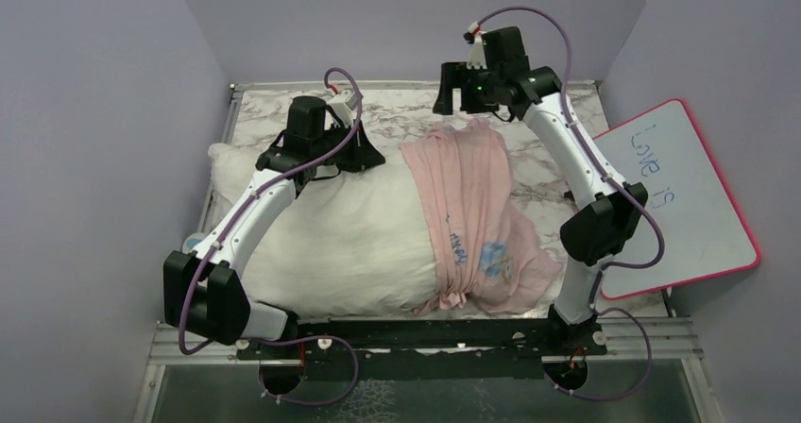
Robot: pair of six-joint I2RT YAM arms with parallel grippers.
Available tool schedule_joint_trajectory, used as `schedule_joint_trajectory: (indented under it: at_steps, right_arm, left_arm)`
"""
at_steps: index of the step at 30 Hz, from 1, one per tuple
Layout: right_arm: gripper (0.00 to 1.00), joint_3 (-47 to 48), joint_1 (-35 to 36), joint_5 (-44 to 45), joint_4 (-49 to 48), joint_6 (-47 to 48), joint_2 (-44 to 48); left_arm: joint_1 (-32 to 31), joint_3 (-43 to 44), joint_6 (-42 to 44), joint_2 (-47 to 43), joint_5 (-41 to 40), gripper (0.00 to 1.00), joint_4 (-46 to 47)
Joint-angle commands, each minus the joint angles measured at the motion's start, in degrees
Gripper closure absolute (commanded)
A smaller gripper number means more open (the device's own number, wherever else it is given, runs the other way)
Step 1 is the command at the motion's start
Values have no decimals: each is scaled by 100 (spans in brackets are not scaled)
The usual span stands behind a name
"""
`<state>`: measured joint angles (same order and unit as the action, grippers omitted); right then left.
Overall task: Remove the pillowcase from the pillow
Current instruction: Remove the pillow from the pillowcase.
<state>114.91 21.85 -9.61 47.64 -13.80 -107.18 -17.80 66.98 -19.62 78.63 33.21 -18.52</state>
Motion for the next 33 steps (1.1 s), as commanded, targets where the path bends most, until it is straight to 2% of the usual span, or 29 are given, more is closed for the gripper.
schedule_joint_trajectory:
  at_steps: [1, 6, 8, 9, 11, 13, 15, 18, 21, 23, 25, 26, 28, 29, 31, 33]
  right_arm:
    - [12, 365, 641, -62, 500, 434, -622]
    - [32, -233, 830, 715, 542, 368, -628]
    - [44, -442, 822, 1082, 426, 396, -419]
    - [55, -499, 815, 1280, 366, 415, -337]
    - [83, -547, 758, 1637, 289, 460, -216]
    - [98, -547, 546, 2074, 297, 425, -155]
    - [99, -554, 186, 2374, 344, 306, -94]
    - [99, -507, -321, 2299, 379, 170, 32]
    - [99, -421, -418, 1705, 352, 273, 121]
    - [93, -374, -418, 653, 357, 299, 122]
    - [74, -407, -418, -164, 288, 272, 183]
    - [61, -467, -418, -304, 222, 205, 266]
    - [32, -657, -418, -105, 47, 66, 498]
    - [21, -728, -418, 235, 16, -8, 636]
    - [9, -964, -464, 1093, -28, -215, 912]
    - [4, -1346, -838, 1489, -63, -599, 1221]
  left_arm:
    - [55, 104, -124, -355, 164, 100, 56]
    - [58, 42, -186, -451, 22, 100, 77]
    - [58, 20, -221, -484, -59, 100, 77]
    - [58, 11, -230, -490, -91, 100, 77]
    - [56, 0, -243, -507, -151, 100, 78]
    - [58, -16, -285, -534, -309, 100, 35]
    - [58, -38, -313, -584, -511, 100, -52]
    - [58, -100, -323, -646, -681, 100, -102]
    - [53, -100, -319, -640, -733, 100, -113]
    - [56, -69, -321, -582, -687, 100, -87]
    - [58, -34, -336, -518, -630, 100, -37]
    - [58, -9, -347, -485, -624, 100, -23]
    - [58, 48, -363, -438, -751, 100, -3]
    - [65, 89, -375, -403, -867, 100, -14]
    - [87, 216, -394, -295, -1041, 100, -98]
    - [124, 355, -432, -169, -1055, 100, -140]
